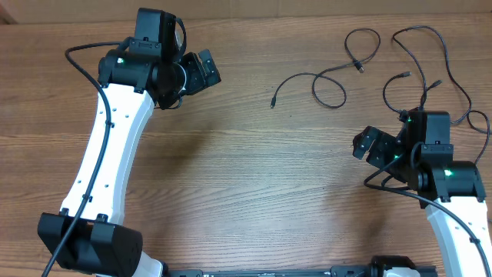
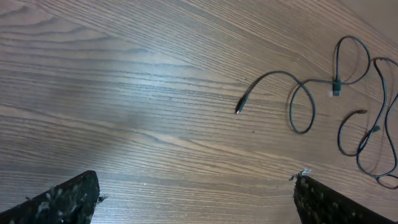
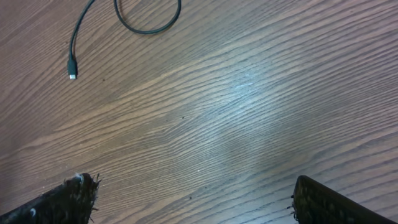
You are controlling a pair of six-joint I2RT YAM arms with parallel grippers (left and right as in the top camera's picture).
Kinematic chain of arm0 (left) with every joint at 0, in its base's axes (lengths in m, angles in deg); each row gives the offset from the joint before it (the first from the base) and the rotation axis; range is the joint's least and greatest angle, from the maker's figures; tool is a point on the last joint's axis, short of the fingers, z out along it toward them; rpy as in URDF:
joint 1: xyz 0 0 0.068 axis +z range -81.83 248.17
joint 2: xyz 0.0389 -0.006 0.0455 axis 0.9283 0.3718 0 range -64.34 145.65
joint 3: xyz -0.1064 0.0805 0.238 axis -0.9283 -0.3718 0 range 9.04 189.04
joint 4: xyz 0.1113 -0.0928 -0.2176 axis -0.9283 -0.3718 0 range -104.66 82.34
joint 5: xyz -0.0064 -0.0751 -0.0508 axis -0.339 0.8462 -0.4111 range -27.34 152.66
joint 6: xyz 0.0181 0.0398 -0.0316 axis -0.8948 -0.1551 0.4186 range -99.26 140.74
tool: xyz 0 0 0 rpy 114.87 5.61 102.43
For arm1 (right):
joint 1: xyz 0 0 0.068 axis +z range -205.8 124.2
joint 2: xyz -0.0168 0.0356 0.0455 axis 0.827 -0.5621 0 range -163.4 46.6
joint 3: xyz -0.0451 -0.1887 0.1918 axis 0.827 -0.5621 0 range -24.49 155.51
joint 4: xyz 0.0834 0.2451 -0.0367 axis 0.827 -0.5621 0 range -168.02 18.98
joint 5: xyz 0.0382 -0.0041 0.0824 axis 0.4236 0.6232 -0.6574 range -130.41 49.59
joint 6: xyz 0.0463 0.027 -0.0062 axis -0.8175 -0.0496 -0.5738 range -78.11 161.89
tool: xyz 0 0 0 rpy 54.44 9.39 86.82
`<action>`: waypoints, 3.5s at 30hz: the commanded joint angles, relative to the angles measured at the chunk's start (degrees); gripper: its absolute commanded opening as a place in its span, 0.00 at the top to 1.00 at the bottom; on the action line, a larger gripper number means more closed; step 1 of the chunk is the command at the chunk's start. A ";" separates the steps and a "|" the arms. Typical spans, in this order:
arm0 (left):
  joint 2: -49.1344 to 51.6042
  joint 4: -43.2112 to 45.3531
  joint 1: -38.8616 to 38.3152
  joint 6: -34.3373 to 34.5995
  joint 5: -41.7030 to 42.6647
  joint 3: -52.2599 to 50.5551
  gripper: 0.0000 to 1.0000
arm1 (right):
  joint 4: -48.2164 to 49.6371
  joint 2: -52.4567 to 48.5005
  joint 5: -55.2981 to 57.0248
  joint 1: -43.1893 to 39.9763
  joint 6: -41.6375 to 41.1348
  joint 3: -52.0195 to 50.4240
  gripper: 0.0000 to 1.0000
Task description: Untangle cables
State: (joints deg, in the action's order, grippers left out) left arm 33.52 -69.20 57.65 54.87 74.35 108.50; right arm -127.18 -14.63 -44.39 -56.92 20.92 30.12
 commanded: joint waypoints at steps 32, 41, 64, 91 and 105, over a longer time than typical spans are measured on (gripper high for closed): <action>0.72 0.04 -0.37 -0.92 -0.72 -0.20 0.00 | 31.17 47.93 1.57 2.95 -0.15 -29.42 0.00; 0.72 0.04 -0.37 -0.92 -0.74 -0.20 0.00 | 38.99 53.99 2.89 3.17 -0.02 -35.95 0.00; 0.72 0.04 -0.37 -0.92 -0.74 -0.20 0.00 | 43.30 61.07 3.04 3.17 -0.02 -42.40 0.00; 0.72 0.04 -0.37 -0.92 -0.74 -0.20 0.01 | 54.27 61.09 2.84 3.17 2.14 -53.22 0.00; 0.72 0.04 -0.37 -0.92 -0.72 -0.20 0.00 | 51.36 61.09 2.36 3.34 12.87 -54.16 0.00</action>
State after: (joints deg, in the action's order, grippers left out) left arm 33.52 -69.20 57.65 54.87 74.35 108.50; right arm -75.88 45.87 -41.92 -54.15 29.69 -23.43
